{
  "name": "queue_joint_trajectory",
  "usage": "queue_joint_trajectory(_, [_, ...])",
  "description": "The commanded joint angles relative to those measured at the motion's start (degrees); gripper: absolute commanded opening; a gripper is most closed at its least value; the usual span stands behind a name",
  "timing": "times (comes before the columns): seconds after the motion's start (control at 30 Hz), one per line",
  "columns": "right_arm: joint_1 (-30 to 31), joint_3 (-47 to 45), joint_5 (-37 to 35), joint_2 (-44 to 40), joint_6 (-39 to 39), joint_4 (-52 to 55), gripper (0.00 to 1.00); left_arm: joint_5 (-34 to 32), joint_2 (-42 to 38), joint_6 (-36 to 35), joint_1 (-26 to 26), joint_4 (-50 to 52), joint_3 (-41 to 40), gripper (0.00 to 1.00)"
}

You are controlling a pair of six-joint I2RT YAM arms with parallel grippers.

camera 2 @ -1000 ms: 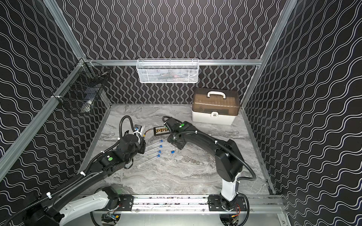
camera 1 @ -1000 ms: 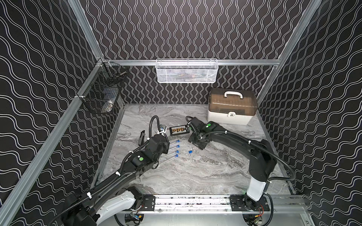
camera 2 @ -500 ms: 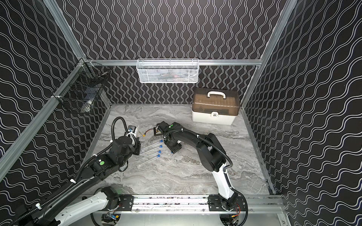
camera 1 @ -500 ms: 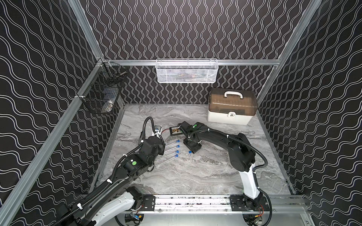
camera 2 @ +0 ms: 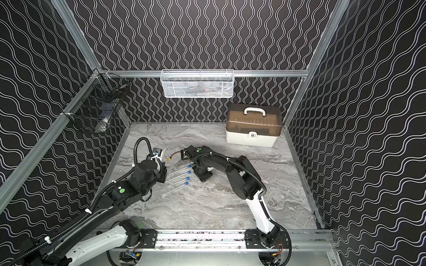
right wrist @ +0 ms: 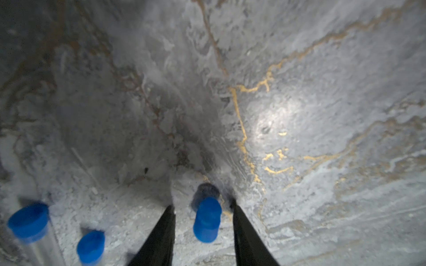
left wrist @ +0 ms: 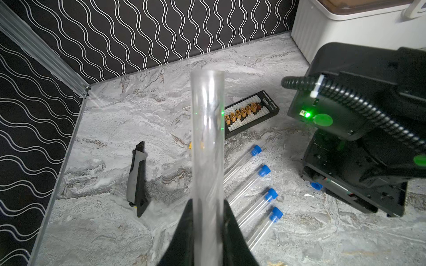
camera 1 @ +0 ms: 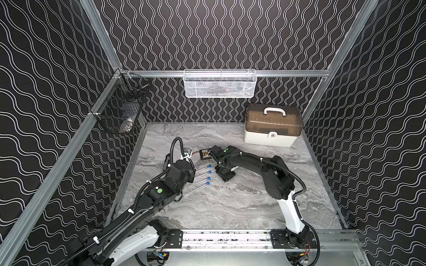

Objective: Insert stoppers into test tubes
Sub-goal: Adjust the stopper at the center of the board.

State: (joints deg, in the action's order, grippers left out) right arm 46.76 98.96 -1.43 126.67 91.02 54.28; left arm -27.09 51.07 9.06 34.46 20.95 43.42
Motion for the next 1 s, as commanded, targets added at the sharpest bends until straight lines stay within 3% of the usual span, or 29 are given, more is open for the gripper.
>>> queue_joint_trajectory(0.0, [0.1, -0.3, 0.8, 0.2, 2.2, 0.7, 0.36, 0.1, 0.4, 0.3, -0.1, -1.9, 0.1, 0.05])
queue_joint_trajectory(0.47, [0.2, -2.7, -0.5, -0.1, -0.5, 0.1, 0.19, 0.3, 1.0, 0.3, -0.1, -2.3, 0.3, 0.04])
queue_joint_trajectory(0.63, [-0.2, -3.4, -2.7, -2.2, -5.0, -0.1, 0.15, -0.3, 1.9, -0.3, -0.1, -2.5, 0.6, 0.04])
queue_joint_trajectory(0.73, [-1.3, -5.2, -3.6, -6.2, -11.5, -0.9, 0.13, -1.2, 2.3, -0.8, -0.2, -3.1, 0.5, 0.04])
queue_joint_trajectory(0.83, [-3.8, -9.0, -4.3, -13.3, -23.0, -2.8, 0.10, -1.7, 2.7, -1.3, -0.1, -3.8, 0.1, 0.04])
queue_joint_trajectory(0.9, [-6.4, -12.0, -3.6, -18.3, -34.1, -5.6, 0.09, -1.8, 3.6, -1.9, -0.2, -3.7, -0.2, 0.04])
queue_joint_trajectory(0.97, [-8.7, -15.3, -0.8, -22.5, -46.6, -8.9, 0.00, -1.3, 4.4, -2.6, -0.2, -3.5, -0.2, 0.04])
